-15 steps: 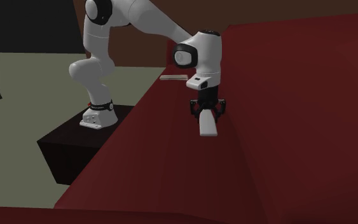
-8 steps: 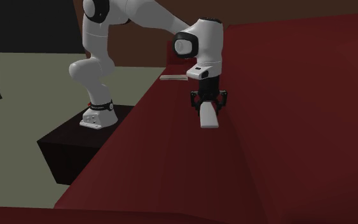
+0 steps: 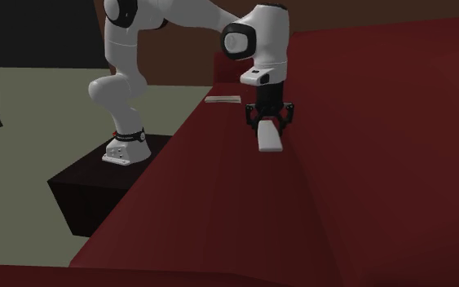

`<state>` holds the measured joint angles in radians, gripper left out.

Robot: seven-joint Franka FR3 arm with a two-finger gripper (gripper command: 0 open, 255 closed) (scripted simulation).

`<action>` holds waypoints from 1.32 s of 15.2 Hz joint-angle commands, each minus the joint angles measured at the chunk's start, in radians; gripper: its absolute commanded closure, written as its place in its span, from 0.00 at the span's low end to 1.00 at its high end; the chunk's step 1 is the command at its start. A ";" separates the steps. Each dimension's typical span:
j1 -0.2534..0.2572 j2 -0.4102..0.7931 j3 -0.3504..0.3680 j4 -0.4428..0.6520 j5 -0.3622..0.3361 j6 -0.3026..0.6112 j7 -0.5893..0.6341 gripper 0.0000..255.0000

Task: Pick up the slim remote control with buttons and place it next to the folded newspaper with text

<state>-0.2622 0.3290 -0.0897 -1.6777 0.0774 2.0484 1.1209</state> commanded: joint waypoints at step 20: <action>0.149 -0.531 0.121 -0.625 -0.038 0.106 0.277 1.00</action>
<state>-0.1206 -0.1666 0.0226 -2.2671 0.0382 2.1531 1.3822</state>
